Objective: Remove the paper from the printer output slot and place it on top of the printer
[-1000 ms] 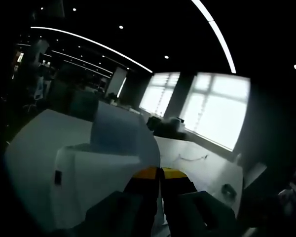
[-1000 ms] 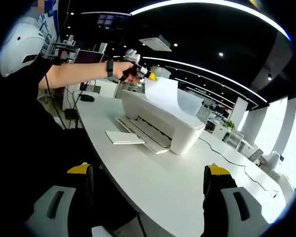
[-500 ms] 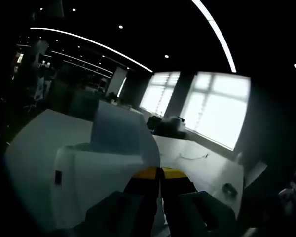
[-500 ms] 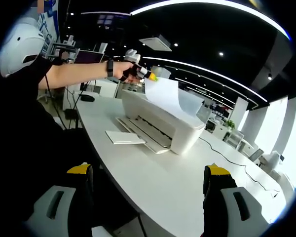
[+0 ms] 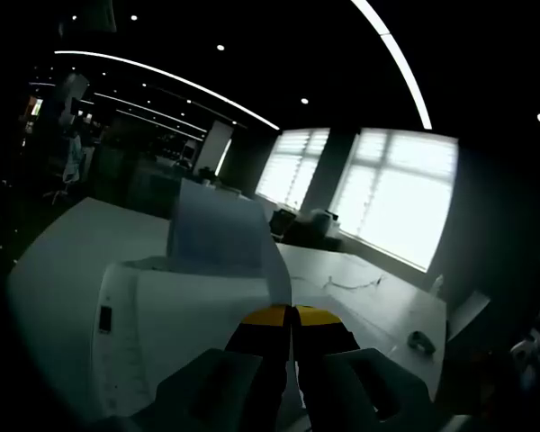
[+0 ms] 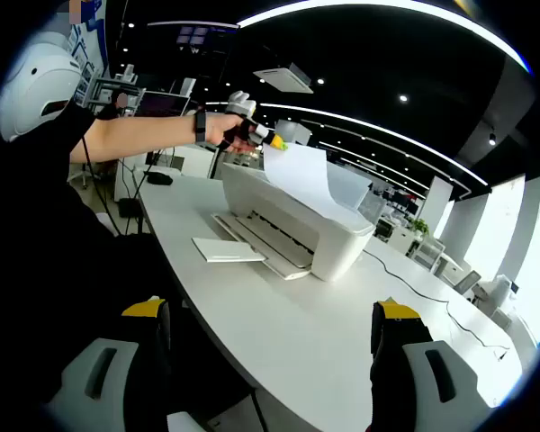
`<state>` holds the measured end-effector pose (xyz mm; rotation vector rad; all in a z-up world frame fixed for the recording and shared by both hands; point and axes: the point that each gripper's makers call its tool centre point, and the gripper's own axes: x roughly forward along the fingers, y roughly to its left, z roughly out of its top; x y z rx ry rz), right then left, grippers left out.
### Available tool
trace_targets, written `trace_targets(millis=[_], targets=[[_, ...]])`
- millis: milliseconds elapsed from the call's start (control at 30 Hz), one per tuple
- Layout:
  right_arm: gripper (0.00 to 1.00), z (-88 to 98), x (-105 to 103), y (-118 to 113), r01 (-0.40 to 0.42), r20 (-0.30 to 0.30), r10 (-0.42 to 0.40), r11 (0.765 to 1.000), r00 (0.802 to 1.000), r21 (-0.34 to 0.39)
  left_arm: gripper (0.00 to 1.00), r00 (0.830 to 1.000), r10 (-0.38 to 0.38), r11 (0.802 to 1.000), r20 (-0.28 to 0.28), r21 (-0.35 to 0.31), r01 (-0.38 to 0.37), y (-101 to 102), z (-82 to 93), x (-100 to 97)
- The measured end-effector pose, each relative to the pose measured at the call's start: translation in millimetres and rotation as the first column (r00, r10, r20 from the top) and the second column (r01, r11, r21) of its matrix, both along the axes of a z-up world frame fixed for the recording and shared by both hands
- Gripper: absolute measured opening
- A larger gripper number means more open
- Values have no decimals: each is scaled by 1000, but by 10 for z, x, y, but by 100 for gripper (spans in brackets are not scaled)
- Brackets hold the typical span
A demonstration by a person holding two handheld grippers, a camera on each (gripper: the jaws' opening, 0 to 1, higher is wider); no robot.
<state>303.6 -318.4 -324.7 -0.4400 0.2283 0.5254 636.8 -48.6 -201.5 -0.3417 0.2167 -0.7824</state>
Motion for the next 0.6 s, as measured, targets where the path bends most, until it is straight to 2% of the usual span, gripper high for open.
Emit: trace_targets(millis=[600], targets=[[88, 6, -2, 3, 1, 0, -1, 1000, 1000, 0, 6, 1000, 4, 1000, -1, 9, -4, -6, -49, -23]])
